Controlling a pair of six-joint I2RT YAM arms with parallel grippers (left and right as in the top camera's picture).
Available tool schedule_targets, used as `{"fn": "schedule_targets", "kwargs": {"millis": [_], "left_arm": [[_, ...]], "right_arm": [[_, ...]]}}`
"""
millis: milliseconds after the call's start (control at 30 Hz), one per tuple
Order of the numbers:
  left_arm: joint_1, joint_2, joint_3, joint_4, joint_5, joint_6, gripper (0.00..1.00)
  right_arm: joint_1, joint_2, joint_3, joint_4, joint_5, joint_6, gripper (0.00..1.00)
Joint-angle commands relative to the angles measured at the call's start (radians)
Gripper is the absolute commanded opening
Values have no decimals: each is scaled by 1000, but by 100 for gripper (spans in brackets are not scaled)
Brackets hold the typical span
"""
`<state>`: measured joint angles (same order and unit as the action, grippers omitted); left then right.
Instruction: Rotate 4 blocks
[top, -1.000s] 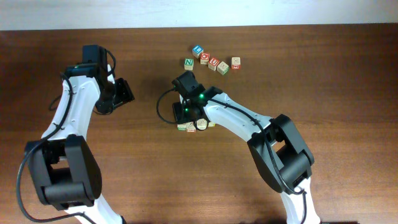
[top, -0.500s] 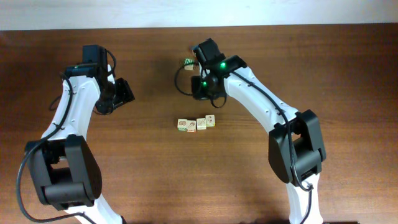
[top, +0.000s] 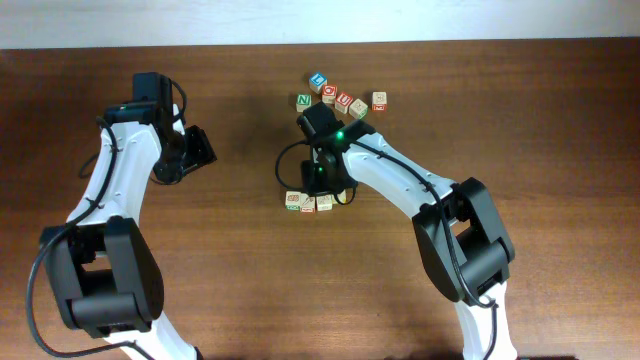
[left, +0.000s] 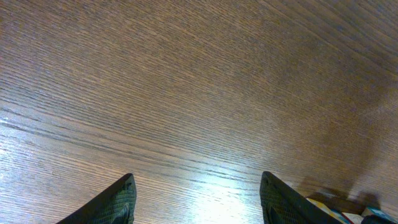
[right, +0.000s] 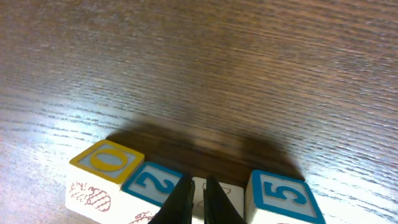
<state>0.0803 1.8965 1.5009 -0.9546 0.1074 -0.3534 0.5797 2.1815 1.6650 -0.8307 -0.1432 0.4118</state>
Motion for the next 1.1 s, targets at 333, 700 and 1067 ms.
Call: {"fn": "schedule_targets", "kwargs": {"millis": [333,700,1067], "left_arm": [[0,6,14,-5,0,14,63],[0,6,14,-2,0,15,63],[0,6,14,-2,0,15,63]], "right_arm": [[-109,-15,119,-56,23,-8,13],[-68,-13,-22,8,24,-10,4],[-127,-24,61,-34,24,12,15]]}}
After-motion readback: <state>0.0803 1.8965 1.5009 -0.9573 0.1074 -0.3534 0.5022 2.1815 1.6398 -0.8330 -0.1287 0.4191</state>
